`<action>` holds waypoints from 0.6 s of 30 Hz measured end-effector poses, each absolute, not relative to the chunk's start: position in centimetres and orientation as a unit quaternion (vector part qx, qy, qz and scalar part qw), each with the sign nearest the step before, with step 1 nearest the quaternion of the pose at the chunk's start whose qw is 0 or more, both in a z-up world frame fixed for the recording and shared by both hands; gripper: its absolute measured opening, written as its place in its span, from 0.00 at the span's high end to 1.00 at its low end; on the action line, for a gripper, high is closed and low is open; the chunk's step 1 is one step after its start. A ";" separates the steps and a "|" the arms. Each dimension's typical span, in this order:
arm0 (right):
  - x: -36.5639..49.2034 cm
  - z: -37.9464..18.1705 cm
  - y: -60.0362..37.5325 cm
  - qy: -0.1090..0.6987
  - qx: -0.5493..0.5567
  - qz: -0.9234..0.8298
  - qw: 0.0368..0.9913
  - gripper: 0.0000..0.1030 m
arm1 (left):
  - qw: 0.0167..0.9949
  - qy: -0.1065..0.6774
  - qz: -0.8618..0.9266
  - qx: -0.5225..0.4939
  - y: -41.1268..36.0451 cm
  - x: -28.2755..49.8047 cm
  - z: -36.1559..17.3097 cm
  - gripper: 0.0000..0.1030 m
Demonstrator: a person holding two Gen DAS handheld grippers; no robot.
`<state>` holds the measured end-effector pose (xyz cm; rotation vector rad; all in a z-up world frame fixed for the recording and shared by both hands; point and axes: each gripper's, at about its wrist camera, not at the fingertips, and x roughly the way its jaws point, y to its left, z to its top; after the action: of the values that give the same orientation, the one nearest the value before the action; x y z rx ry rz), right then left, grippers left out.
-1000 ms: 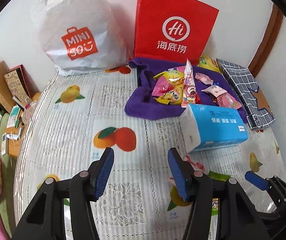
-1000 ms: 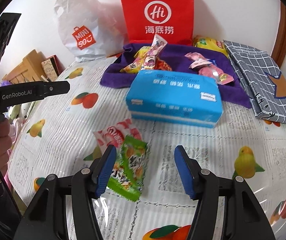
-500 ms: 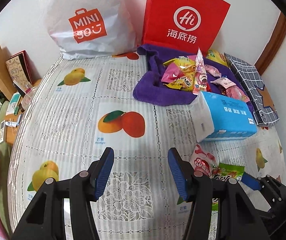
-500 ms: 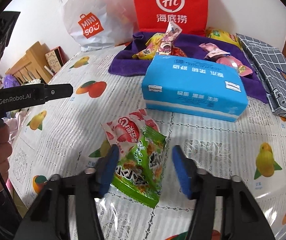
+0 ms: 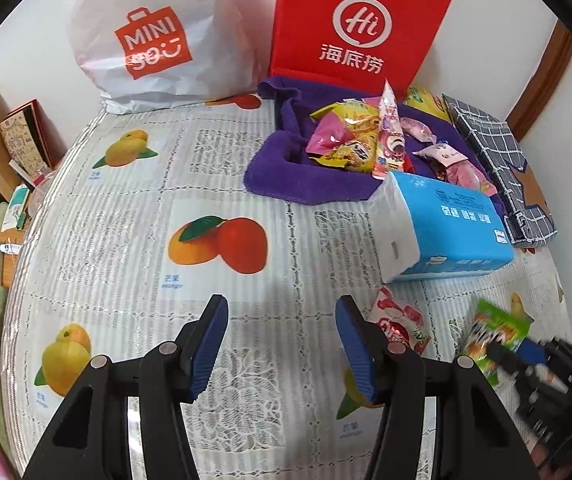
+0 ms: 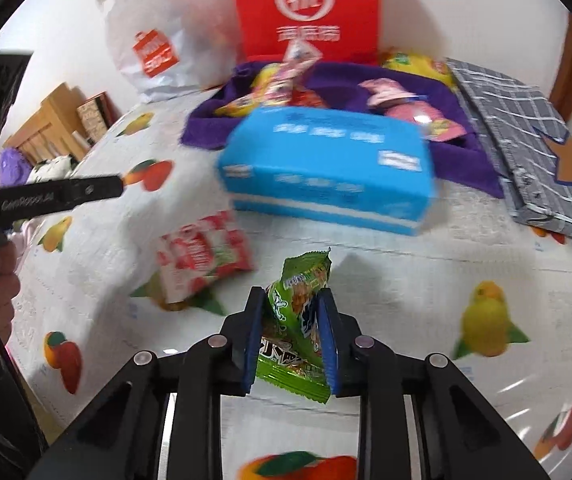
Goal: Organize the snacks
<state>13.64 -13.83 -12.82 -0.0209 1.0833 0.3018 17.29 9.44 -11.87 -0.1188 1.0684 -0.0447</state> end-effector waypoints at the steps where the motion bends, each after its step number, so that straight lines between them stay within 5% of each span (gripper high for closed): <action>1: 14.0 -12.9 -14.5 0.517 -0.006 0.147 0.843 0.74 | 0.858 0.510 -0.024 -0.054 9.2 17.3 -12.0 0.48; 4: 14.7 -12.8 -16.5 0.523 -0.003 0.134 0.842 0.73 | 0.856 0.514 -0.032 -0.045 8.4 17.5 -12.4 0.48; 8: 14.4 -12.4 -18.4 0.512 0.028 0.133 0.848 0.52 | 0.853 0.519 -0.037 -0.034 7.5 17.7 -13.0 0.48; 18: 15.5 -16.3 -16.8 0.530 0.021 0.099 0.842 0.47 | 0.850 0.524 -0.044 -0.031 7.2 17.9 -13.4 0.48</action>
<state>15.46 -16.78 -16.35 0.0439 1.1192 0.2082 17.90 7.21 -13.41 -0.0647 1.1043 -0.0918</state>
